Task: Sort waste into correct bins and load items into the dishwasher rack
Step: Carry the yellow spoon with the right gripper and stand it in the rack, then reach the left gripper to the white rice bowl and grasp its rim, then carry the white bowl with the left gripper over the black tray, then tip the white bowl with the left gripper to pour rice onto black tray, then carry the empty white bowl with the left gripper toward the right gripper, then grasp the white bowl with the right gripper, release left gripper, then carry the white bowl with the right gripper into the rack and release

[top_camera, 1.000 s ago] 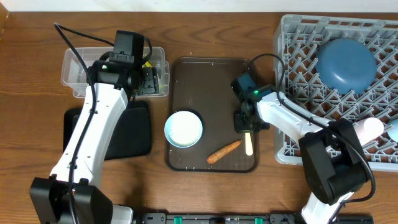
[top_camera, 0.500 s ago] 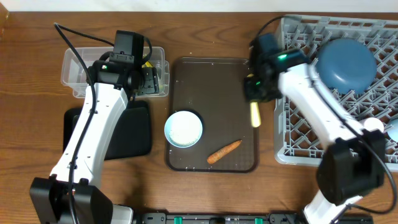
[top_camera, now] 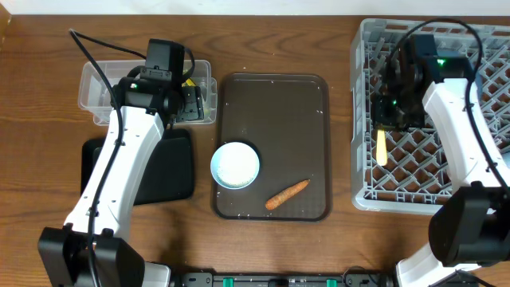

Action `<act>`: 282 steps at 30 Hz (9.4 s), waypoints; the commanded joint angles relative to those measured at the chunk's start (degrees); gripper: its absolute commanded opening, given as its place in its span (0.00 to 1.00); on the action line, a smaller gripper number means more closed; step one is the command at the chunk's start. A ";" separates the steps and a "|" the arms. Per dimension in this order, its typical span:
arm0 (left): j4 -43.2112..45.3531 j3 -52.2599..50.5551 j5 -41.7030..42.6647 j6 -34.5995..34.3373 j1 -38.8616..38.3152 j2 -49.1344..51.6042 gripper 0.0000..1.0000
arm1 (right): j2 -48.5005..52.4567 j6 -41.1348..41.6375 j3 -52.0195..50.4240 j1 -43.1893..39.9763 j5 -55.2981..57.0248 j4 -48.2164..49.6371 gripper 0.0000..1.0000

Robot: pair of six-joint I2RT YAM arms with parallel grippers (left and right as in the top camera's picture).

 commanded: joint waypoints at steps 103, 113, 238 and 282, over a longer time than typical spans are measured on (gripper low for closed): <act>-5.73 -1.66 -0.83 -6.16 -19.50 6.08 0.06 | -0.46 -2.36 5.57 -4.28 -3.72 5.31 0.67; -5.07 -3.67 24.72 -2.43 2.43 0.90 0.06 | -0.46 -2.60 5.57 -4.28 -3.28 5.31 0.67; 41.40 -29.51 7.87 6.93 -15.96 -10.10 0.44 | 1.84 -1.03 5.51 10.73 -10.60 27.78 0.75; 25.40 -29.53 7.87 6.93 -2.62 -21.11 0.49 | 0.00 -5.33 7.93 10.47 20.92 27.67 0.01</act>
